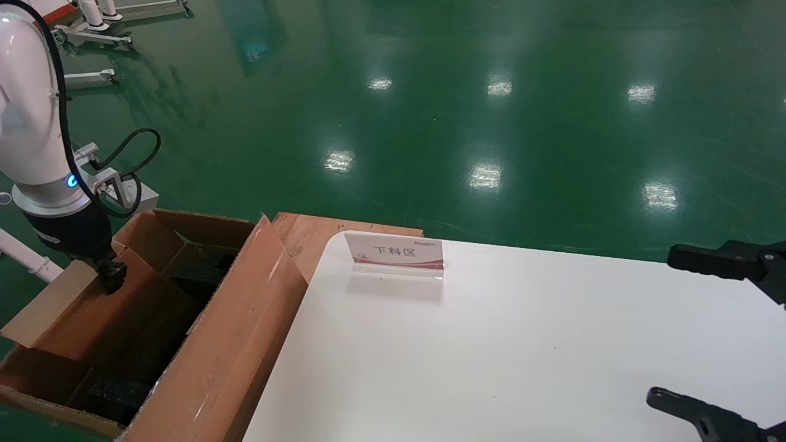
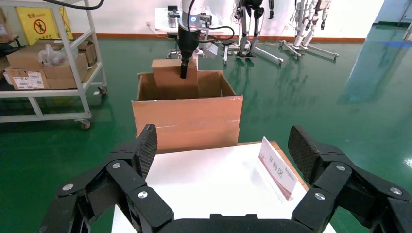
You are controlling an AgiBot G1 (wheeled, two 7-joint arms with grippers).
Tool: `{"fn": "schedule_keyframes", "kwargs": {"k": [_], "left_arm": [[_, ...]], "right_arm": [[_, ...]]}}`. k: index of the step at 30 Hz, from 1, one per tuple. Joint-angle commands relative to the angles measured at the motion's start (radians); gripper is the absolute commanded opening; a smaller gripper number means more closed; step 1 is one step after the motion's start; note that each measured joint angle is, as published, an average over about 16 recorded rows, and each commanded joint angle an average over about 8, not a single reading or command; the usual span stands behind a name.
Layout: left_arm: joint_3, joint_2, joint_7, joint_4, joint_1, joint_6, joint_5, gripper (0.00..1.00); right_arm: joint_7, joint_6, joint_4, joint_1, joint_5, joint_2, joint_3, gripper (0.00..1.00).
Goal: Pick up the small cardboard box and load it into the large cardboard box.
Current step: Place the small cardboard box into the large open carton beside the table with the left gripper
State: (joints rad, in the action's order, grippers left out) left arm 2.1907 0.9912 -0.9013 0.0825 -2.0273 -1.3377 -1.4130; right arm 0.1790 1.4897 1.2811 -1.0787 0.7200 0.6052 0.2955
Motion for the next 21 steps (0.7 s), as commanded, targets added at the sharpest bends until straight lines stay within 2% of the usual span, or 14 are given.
{"fn": "schedule_keyframes", "kwargs": {"k": [1,21], "left_arm": [[-0.002,0.002,0.004,-0.012,0.010,0.005,0.003,0.00],[-0.015,-0.010,0.015,-0.067,0.108,0.217,0.020,0.00]], "right_arm": [[0.000,0.000,0.000,0.000,0.000,0.000,0.000,1.00],[-0.001,-0.001,0.000,0.000,-0.001,0.000,0.001,1.00]]}}
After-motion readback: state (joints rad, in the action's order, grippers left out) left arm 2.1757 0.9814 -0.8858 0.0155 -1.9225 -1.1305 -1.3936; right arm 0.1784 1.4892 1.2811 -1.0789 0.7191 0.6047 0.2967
